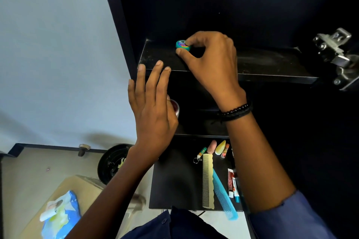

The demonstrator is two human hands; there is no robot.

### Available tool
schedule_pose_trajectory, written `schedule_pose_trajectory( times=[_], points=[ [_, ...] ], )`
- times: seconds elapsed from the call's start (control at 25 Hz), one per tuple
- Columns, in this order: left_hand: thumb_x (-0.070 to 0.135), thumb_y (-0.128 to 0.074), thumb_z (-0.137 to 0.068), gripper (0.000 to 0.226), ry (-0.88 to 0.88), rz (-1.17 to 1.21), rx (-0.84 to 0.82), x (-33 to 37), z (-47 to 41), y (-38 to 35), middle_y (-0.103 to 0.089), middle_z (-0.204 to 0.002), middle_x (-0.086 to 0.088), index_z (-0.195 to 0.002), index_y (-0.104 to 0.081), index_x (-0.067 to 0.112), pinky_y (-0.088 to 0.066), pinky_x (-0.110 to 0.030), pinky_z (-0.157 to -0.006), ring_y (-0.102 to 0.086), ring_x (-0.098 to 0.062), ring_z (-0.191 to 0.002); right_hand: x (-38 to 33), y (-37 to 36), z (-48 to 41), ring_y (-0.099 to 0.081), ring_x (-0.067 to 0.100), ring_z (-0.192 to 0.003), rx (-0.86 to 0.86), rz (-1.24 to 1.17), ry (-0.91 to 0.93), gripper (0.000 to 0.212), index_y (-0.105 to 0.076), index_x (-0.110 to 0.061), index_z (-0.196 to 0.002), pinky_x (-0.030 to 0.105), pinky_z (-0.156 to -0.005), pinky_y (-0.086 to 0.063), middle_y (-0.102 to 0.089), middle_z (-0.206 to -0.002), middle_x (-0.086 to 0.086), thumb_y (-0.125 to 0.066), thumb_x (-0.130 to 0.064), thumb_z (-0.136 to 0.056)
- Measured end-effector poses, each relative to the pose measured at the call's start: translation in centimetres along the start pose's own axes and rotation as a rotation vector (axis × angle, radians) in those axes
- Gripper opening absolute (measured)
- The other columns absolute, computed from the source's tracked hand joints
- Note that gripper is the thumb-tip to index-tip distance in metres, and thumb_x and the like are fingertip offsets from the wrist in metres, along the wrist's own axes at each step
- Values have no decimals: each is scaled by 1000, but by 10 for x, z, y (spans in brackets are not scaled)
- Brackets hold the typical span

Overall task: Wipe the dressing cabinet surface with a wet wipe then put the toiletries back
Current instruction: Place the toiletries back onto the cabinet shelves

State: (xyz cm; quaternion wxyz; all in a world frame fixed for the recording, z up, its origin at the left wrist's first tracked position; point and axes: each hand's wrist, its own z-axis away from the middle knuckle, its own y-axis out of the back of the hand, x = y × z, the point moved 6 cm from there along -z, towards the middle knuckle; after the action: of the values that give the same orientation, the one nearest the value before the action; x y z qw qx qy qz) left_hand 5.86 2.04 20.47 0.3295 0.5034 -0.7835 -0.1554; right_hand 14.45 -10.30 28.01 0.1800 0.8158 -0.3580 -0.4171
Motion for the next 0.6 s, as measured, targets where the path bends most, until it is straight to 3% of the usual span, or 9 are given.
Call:
schedule_pose_trajectory(
  times=[0.08, 0.16, 0.32, 0.44, 0.6],
  points=[
    [-3, -52, -84, 64, -4, 8, -18, -1, 1, -1, -29, -153, -6, -143, -34, 11, -15, -54, -116, -12, -28, -146, 0, 3, 3, -58, 12, -100, 24, 52, 24, 24, -72, -29, -103, 19, -78, -44, -71, -103, -12, -64, -43, -85],
    [-3, -51, -84, 64, -4, 13, -35, -1, 2, -3, -27, -154, -6, -144, -32, 12, -14, -55, -116, -10, -28, -147, -2, 8, 11, -55, 13, -102, 57, 68, 63, 27, -71, -27, -108, 18, -80, -41, -69, -109, -12, -60, -42, -89],
    [-4, -49, -85, 66, -2, 51, -67, 3, 9, -6, -18, -157, -9, -147, -27, 10, -12, -56, -117, -6, -29, -147, 1, 19, 40, -49, 18, -114, 187, 221, 110, 33, -69, -25, -114, 31, -94, -40, -62, -126, -8, -49, -43, -95],
    [-6, -47, -88, 63, -31, 126, -72, 10, 20, -11, -18, -156, -13, -146, -26, 7, -14, -59, -115, -9, -32, -146, 10, 18, 67, -46, 20, -130, 247, 261, 163, 35, -64, -18, -123, 44, -115, -27, -57, -135, -1, -46, -37, -99],
    [-12, -49, -85, 65, -60, 258, -164, 21, 53, -32, -20, -155, -15, -144, -28, 5, -17, -59, -114, -11, -32, -146, 33, 6, 116, -29, 28, -142, 241, 249, 166, 41, -46, -8, -139, 48, -120, -17, -39, -149, 13, -47, -19, -99]
  ],
)
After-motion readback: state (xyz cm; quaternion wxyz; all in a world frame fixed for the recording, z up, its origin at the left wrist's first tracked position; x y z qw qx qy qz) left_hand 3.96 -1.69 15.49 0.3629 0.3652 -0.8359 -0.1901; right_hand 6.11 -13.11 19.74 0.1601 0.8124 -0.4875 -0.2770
